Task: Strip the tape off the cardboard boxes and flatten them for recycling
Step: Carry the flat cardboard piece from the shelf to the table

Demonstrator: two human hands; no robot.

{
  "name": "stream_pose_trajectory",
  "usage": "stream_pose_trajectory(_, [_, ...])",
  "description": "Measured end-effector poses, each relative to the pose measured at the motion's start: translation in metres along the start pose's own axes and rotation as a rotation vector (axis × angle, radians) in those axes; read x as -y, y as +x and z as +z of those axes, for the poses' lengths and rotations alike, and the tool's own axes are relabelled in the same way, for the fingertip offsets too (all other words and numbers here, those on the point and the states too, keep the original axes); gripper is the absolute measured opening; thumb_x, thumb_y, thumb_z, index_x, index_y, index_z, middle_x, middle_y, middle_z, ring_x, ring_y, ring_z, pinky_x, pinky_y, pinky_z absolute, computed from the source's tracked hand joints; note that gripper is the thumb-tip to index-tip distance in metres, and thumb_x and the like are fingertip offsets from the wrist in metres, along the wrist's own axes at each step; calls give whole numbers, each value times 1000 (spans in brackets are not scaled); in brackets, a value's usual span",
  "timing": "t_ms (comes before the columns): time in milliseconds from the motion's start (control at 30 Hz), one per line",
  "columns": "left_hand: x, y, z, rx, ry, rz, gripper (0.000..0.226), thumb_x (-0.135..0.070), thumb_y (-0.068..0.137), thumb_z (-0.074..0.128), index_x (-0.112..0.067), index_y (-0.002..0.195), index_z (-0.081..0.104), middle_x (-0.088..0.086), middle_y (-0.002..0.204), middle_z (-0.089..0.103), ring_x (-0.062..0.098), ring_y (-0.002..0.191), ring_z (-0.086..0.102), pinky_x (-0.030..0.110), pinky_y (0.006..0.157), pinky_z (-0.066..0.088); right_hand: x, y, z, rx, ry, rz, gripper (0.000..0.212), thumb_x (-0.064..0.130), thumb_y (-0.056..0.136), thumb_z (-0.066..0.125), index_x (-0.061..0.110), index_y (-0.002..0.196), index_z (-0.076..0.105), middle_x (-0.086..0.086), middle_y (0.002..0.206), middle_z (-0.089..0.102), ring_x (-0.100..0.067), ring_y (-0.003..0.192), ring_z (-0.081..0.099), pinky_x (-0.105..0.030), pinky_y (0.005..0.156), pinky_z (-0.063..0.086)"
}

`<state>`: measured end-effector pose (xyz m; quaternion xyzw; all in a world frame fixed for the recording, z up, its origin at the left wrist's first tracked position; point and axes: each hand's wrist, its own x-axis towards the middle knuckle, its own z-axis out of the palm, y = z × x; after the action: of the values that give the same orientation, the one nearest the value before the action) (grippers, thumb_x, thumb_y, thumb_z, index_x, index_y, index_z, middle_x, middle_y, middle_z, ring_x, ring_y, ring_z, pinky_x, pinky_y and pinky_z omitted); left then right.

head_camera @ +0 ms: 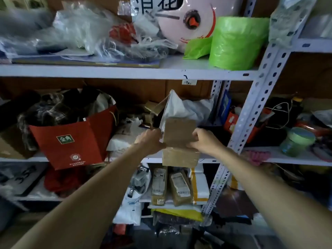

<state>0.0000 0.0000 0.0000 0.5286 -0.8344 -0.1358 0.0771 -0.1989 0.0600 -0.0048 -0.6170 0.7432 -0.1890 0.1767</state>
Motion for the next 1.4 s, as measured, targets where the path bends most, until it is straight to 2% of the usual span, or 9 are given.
stream_pose_trajectory(233, [-9, 24, 43, 88, -685, -207, 74, -31, 86, 76, -1, 143, 38, 14, 138, 52, 30, 127, 52, 37, 103, 45, -33, 27, 36, 55, 366, 209, 78, 56, 73, 73, 13, 129, 40, -4, 122, 56, -17, 98, 57, -24, 67, 48])
stream_pose_trajectory(333, [-13, 24, 43, 109, -930, -212, 63, -6, 87, 73, -6, 139, 38, 6, 127, 49, 17, 114, 49, 8, 67, 49, -41, 25, 41, 137, 601, 258, 91, 59, 67, 76, 24, 138, 32, 7, 115, 55, -10, 97, 58, -31, 73, 56])
stream_pose_trajectory(433, [-13, 17, 38, 171, -941, -226, 83, -11, 86, 75, -19, 151, 24, 3, 136, 46, 19, 112, 49, 16, 46, 45, -44, 21, 41, 174, 667, 217, 90, 53, 63, 81, 31, 136, 33, 12, 114, 57, -5, 96, 59, -30, 66, 57])
stream_pose_trajectory(567, [-8, 7, 42, 164, -1021, -203, 102, -4, 83, 76, -21, 158, 11, 9, 148, 46, 26, 126, 52, 21, 77, 48, -38, 12, 41, 145, 644, 176, 104, 39, 60, 88, 28, 143, 28, 12, 129, 52, -9, 112, 53, -37, 92, 53])
stream_pose_trajectory(700, [-1, -8, 34, 110, -1092, -183, 100, 0, 82, 77, -26, 158, 17, 10, 145, 46, 32, 126, 54, 36, 83, 53, -25, -4, 36, 79, 646, 90, 119, 33, 66, 87, 37, 151, 3, 29, 124, 44, 4, 111, 44, -11, 89, 42])
stream_pose_trajectory(800, [3, -25, 23, 83, -1117, -171, 101, 0, 81, 78, -30, 157, 17, 13, 144, 45, 32, 127, 52, 33, 76, 54, -10, -20, 26, 64, 659, 89, 116, 34, 70, 84, 38, 151, 1, 11, 149, 35, -11, 131, 40, -33, 109, 36])
stream_pose_trajectory(933, [12, -54, 4, 54, -1105, -99, 106, -2, 79, 80, -30, 158, 14, 8, 147, 45, 28, 130, 49, 40, 95, 51, 19, -54, 16, 13, 657, 58, 114, 32, 71, 83, 39, 151, 2, 5, 151, 36, -14, 130, 42, -38, 110, 36])
stream_pose_trajectory(1200, [42, -116, -31, 61, -1149, 123, 109, -3, 73, 85, -35, 156, 20, -3, 122, 52, 21, 117, 54, 25, 74, 56, 84, -139, 15, -177, 635, 65, 112, 32, 72, 82, 43, 150, 4, 7, 155, 27, -13, 133, 37, -38, 108, 36])
stream_pose_trajectory(1400, [48, -159, -47, 166, -1197, 293, 108, -3, 68, 87, -48, 148, 29, -8, 123, 49, 15, 113, 52, 27, 79, 56, 126, -219, 21, -373, 589, 132, 118, 30, 69, 85, 44, 150, 0, 11, 153, 28, -4, 129, 31, -31, 103, 32])
